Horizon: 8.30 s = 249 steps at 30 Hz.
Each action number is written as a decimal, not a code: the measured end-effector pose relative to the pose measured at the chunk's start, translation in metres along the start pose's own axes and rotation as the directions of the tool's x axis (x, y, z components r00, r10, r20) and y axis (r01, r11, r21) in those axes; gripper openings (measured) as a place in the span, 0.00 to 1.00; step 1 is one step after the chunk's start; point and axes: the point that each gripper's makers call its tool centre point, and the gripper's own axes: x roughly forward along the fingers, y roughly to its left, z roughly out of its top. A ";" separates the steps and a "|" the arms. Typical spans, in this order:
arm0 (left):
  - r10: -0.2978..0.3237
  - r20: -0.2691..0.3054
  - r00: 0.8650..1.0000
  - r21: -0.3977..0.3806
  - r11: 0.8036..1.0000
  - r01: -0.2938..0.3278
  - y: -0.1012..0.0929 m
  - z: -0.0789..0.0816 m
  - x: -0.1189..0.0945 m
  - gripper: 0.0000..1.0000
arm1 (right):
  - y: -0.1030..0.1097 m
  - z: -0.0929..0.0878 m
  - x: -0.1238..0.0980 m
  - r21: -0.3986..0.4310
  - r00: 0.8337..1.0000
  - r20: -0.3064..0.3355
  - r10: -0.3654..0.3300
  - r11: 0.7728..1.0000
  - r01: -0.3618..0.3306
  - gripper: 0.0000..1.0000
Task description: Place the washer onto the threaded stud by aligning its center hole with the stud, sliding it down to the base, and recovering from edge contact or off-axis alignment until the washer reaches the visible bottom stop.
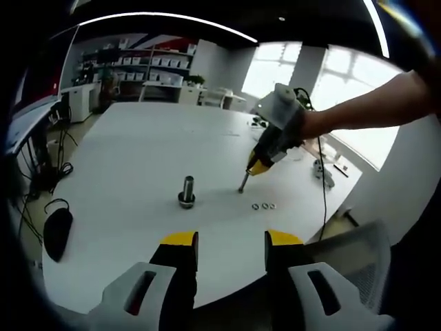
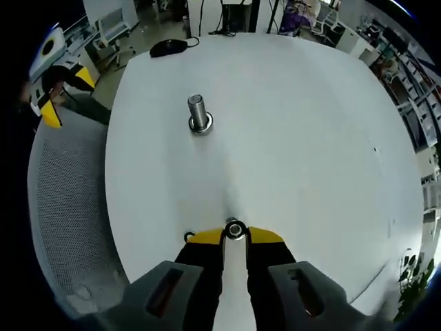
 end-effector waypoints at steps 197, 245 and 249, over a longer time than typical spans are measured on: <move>0.052 0.053 0.997 -0.103 0.994 -0.046 0.005 -0.007 -0.016 0.36 | 0.002 -0.007 -0.009 -0.001 1.000 -0.004 -0.026 1.000 0.026 0.13; 0.094 0.058 0.994 -0.114 0.990 -0.087 0.012 -0.017 -0.008 0.35 | -0.002 -0.020 0.047 0.015 0.995 -0.096 0.029 0.999 -0.028 0.16; 0.104 0.078 0.991 -0.112 0.989 -0.095 0.013 -0.015 -0.008 0.36 | -0.003 -0.019 0.046 0.011 0.996 -0.087 0.020 1.000 -0.019 0.20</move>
